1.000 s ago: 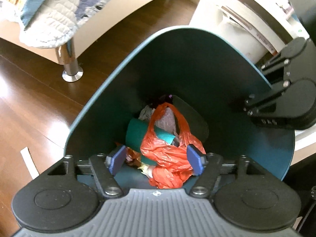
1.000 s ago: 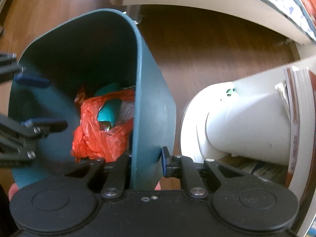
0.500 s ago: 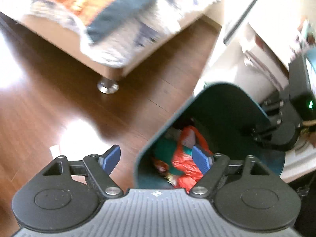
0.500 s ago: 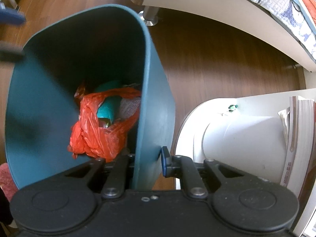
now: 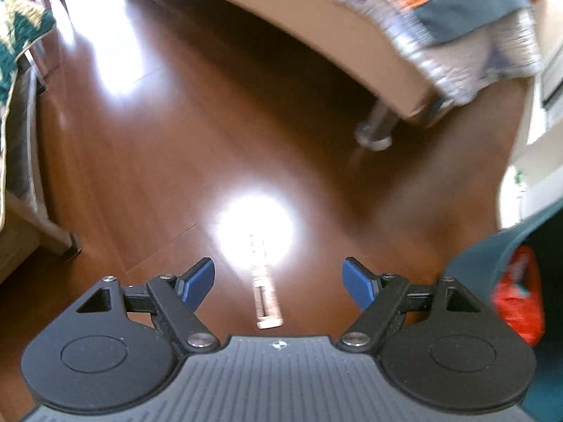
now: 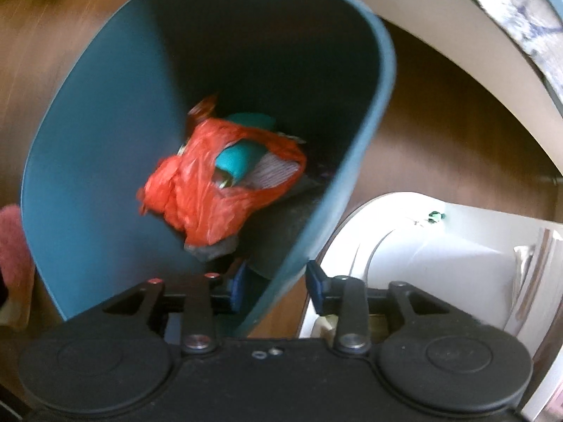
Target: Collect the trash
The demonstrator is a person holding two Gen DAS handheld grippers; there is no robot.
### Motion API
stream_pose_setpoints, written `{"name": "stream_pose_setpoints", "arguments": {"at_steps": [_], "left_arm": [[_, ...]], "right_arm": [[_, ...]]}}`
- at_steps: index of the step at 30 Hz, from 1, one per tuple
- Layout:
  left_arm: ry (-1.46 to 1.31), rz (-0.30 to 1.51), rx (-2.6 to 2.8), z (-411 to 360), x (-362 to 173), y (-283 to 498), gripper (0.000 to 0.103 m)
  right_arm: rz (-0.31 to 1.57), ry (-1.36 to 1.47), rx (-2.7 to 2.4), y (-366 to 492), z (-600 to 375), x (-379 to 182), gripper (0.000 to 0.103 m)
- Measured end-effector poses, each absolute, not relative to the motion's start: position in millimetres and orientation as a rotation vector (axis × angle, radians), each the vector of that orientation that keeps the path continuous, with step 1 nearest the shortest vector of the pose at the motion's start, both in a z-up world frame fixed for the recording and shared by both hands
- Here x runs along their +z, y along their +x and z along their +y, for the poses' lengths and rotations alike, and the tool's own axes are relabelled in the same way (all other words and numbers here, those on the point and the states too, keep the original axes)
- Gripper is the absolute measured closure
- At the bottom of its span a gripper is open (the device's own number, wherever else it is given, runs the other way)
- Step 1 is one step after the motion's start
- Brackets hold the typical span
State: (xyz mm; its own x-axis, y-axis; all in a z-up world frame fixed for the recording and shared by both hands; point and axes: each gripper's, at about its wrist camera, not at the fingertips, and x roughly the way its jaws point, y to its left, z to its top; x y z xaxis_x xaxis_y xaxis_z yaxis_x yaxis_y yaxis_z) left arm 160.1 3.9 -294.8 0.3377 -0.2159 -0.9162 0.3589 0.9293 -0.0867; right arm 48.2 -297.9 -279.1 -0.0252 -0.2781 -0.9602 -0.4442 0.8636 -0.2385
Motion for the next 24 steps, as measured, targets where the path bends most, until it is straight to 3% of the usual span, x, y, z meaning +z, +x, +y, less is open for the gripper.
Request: {"name": "stream_pose_setpoints", "arguments": {"at_steps": [7,15,24], "left_arm": [[0.102,1.247,-0.298,3.9,-370.5,174.4,0.024],[0.052,1.340,-0.210,1.4,-451.6,192.9,0.024],[0.104,1.342,-0.200,-9.4,-481.6,192.1,0.028]], "right_arm": [[1.618,-0.598,0.053,43.4,-300.3,-282.6,0.085],[1.644,-0.553,0.031,42.9,-298.2,-284.8,0.086],[1.672,-0.538,0.026,42.8,-298.8,-286.9,0.085]]}}
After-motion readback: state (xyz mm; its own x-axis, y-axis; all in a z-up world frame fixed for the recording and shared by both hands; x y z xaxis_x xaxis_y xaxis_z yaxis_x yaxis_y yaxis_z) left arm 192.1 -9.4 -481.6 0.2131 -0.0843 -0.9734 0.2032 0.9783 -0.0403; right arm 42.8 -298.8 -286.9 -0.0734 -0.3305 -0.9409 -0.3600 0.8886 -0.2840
